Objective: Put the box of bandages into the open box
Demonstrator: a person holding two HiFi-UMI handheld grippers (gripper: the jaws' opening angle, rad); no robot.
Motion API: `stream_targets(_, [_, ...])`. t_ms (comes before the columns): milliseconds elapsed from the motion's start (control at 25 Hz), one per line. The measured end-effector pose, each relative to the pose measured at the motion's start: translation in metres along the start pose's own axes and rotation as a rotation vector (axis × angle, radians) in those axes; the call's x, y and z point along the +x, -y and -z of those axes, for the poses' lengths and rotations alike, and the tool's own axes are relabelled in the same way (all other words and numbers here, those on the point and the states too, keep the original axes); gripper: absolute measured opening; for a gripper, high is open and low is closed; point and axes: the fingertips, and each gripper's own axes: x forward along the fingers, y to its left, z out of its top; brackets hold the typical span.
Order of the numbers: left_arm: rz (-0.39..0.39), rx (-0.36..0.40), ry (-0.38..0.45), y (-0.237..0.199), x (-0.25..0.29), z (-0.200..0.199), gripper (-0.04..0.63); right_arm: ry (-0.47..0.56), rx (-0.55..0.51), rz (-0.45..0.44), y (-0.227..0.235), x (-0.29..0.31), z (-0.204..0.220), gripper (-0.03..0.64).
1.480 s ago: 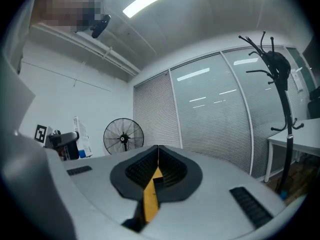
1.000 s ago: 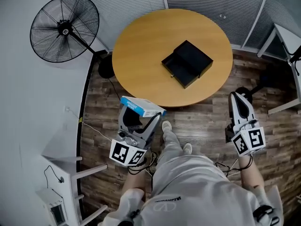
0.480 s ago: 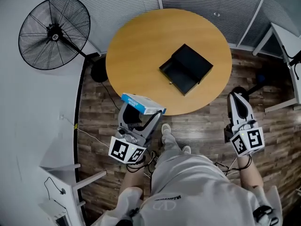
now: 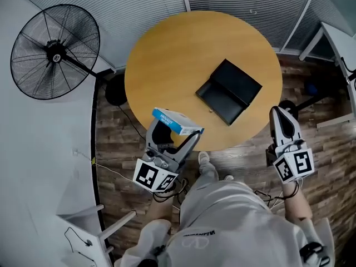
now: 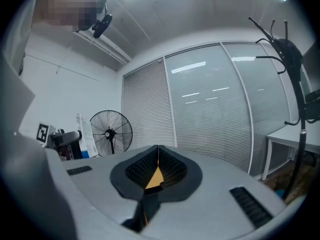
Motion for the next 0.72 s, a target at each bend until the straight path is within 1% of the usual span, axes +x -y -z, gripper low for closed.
stream_targets(160, [0.041, -0.026, -0.010, -0.028, 0.014, 0.008, 0.425, -0.007, -0.007, 0.000, -0.013, 0.034, 0.003, 0.018])
stream_targets(320, [0.103, -0.059, -0.026, -0.047, 0.032, 0.018, 0.425, -0.011, -0.010, 0.013, -0.025, 0.066, 0.004, 0.018])
stream_targets(520, [0.184, -0.074, -0.040, -0.059, 0.055, 0.031, 0.425, -0.010, -0.025, 0.034, -0.031, 0.094, 0.005, 0.018])
stream_targets(720, [0.228, -0.081, -0.047, -0.066, 0.075, 0.040, 0.425, -0.018, -0.048, 0.038, -0.031, 0.110, 0.008, 0.018])
